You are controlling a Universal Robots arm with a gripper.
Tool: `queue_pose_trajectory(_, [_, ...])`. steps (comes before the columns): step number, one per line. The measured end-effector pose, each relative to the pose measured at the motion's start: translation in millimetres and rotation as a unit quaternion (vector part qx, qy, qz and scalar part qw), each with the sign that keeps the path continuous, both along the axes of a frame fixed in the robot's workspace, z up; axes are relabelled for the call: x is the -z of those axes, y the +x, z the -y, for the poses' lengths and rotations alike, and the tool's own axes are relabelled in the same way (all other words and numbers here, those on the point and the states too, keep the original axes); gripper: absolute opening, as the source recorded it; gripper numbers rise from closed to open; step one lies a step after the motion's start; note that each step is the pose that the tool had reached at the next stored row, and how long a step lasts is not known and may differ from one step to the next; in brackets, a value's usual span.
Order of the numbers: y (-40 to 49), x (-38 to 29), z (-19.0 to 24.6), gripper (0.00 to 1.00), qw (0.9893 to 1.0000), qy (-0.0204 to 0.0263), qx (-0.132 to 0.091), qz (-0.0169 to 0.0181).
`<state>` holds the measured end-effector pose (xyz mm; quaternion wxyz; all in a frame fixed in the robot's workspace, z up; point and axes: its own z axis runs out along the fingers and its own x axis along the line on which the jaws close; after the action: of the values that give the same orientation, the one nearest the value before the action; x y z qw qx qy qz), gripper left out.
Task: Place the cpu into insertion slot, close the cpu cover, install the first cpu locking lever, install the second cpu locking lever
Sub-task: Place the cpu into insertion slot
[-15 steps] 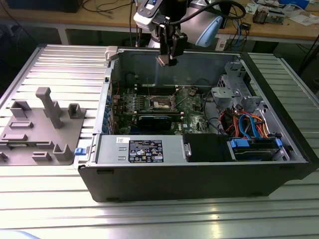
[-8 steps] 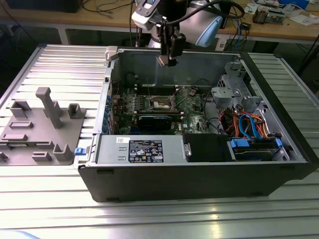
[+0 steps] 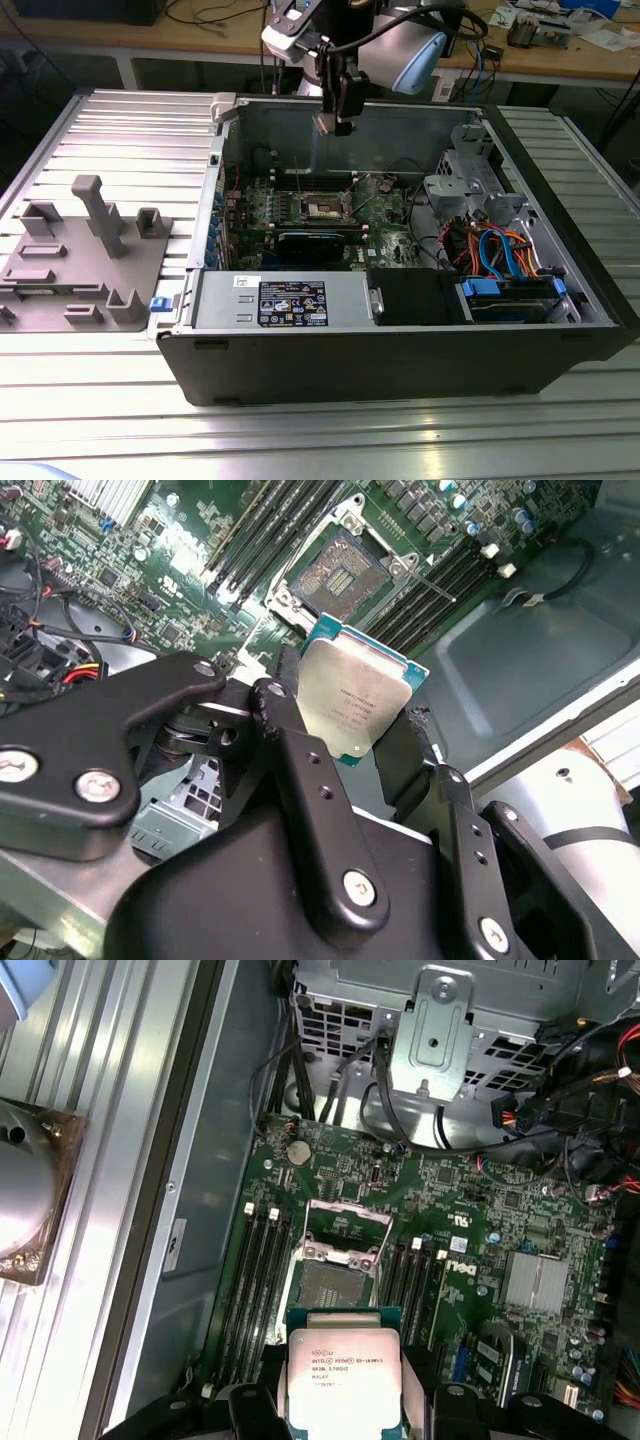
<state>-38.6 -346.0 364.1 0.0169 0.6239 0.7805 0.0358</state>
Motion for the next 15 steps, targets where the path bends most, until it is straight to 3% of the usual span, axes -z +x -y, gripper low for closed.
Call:
queue_pose_trajectory(9, [0.0, 1.0, 0.0, 0.54, 0.9998, -0.0001, 0.021, -0.0007])
queue_pose_trajectory(15, [0.0, 1.7, 0.0, 0.54, 0.9995, -0.0002, 0.031, -0.0031])
